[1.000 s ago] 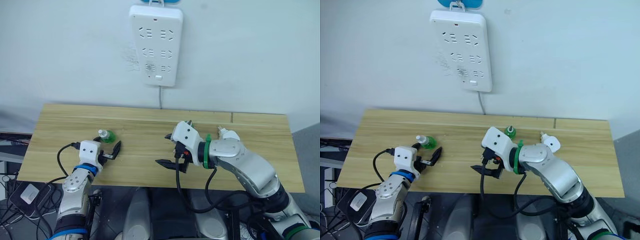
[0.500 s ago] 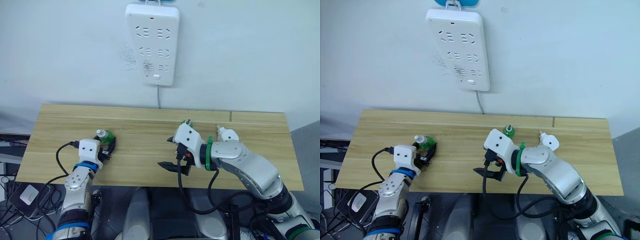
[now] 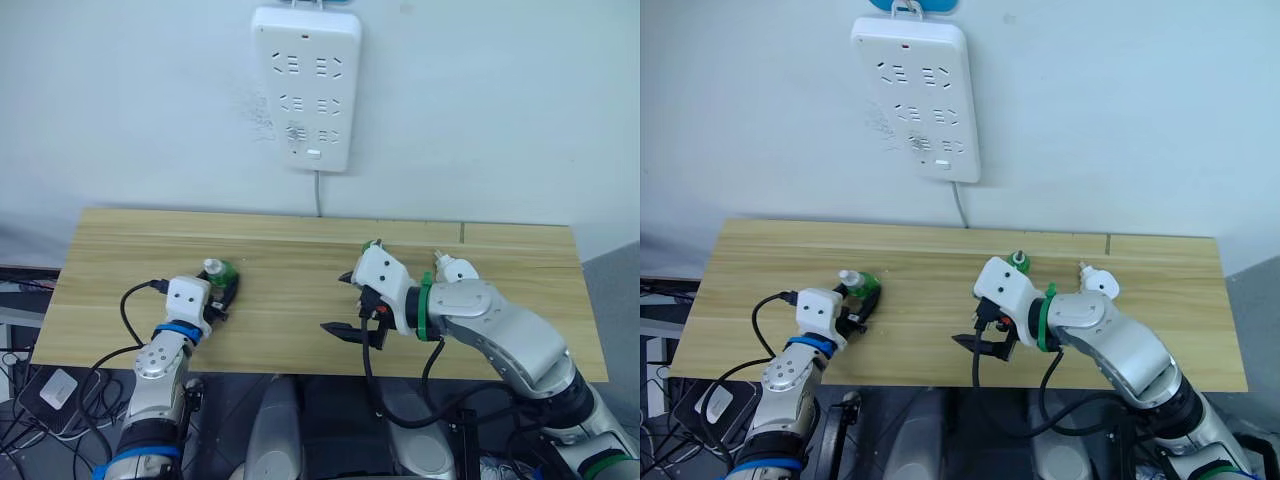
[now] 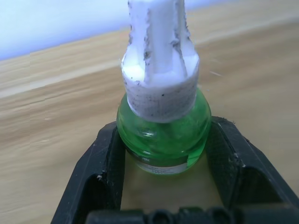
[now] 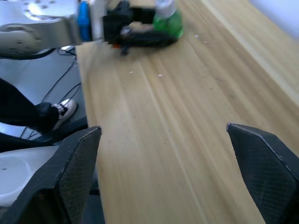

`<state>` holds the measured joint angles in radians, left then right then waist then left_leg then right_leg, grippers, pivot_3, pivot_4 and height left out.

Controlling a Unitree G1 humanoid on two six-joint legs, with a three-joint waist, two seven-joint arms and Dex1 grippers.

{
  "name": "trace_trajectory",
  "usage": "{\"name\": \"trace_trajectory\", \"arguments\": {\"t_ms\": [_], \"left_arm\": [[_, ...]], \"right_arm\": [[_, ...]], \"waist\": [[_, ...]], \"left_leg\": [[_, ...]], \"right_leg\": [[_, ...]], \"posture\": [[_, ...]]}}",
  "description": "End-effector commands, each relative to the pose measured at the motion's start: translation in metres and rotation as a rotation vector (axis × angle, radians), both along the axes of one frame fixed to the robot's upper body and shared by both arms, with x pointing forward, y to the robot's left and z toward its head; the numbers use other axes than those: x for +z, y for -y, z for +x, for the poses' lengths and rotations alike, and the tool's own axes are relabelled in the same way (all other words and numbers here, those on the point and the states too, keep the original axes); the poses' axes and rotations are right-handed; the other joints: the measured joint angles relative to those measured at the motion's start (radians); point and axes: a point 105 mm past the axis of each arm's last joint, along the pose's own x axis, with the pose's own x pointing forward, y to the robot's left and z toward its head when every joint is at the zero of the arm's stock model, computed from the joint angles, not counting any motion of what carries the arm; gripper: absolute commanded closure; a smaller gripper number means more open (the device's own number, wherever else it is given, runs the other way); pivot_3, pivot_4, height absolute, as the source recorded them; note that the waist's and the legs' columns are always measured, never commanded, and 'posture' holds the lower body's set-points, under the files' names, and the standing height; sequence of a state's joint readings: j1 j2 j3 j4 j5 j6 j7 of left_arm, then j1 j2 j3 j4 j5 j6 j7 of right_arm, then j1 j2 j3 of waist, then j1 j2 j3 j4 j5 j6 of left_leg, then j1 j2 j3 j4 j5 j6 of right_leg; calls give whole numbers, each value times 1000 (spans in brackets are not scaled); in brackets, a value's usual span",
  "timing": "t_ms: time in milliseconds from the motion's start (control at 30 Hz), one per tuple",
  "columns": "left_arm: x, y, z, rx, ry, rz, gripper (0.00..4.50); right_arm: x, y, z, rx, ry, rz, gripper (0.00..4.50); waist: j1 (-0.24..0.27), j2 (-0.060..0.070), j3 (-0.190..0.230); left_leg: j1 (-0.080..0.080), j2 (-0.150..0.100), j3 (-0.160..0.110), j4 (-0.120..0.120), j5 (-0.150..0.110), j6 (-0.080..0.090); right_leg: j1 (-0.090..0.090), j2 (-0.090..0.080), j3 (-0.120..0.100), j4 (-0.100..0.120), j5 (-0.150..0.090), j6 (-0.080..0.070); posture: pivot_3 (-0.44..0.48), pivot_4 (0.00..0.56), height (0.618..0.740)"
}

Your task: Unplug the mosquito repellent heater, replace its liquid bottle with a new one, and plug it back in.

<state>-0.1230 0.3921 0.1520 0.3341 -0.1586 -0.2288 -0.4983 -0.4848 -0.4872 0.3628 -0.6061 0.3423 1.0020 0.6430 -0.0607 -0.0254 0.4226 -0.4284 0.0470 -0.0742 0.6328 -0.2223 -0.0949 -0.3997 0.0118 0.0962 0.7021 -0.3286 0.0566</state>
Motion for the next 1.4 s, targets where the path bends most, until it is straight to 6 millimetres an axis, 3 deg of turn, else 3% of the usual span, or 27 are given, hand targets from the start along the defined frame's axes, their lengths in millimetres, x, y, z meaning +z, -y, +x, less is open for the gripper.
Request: {"name": "trace_trajectory", "arguments": {"t_ms": [33,167,300,633,967,1267,1300,1400], "left_arm": [[25,37,-6,-218,15,27,2288],[48,74,-16,-488,-10,107,2288],[73,95,-21,-681,-41,147,2288],[107,123,-29,-990,-108,207,2288],[117,130,-31,-1094,-109,247,2288],[118,127,-25,-1083,-103,234,2288],[118,127,-25,-1080,-100,231,2288],[122,127,-23,-1077,-82,200,2288]], "right_arm": [[19,2,-4,46,51,63,0],[37,11,2,47,100,98,0],[46,11,1,72,118,113,0],[53,-11,5,71,131,172,0],[56,-23,11,34,158,230,0],[53,-23,12,41,188,216,3224],[53,-23,12,43,191,214,3444],[57,-21,16,31,215,226,3428]], "waist": [[8,-4,-4],[7,-7,-8],[5,-8,-13],[-15,-9,-52],[-27,-9,-79],[-29,-9,-95],[-29,-9,-97],[-29,-9,-98]], "left_leg": [[-2,0,-1,0,0,0],[-6,-1,-3,-2,2,-3],[-6,-2,-3,-2,2,-3],[-11,-2,-5,-3,2,-4],[-14,-2,-6,-2,3,-3],[-14,-2,-7,-1,3,-3],[-14,-2,-7,-1,3,-3],[-14,-2,-7,2,3,-3]], "right_leg": [[-2,0,-1,0,2,-3],[-5,0,-4,-1,4,-5],[-5,0,-6,-3,4,-6],[-9,0,-9,-4,5,-6],[-10,0,-11,-3,5,-7],[-10,0,-13,-2,5,-8],[-10,0,-13,-2,5,-8],[-10,0,-13,2,5,-8]], "posture": [[-81,384,725],[-77,338,725],[-90,299,725],[-137,233,725],[-140,213,725],[-144,204,725],[-144,204,725],[-144,197,725]]}}
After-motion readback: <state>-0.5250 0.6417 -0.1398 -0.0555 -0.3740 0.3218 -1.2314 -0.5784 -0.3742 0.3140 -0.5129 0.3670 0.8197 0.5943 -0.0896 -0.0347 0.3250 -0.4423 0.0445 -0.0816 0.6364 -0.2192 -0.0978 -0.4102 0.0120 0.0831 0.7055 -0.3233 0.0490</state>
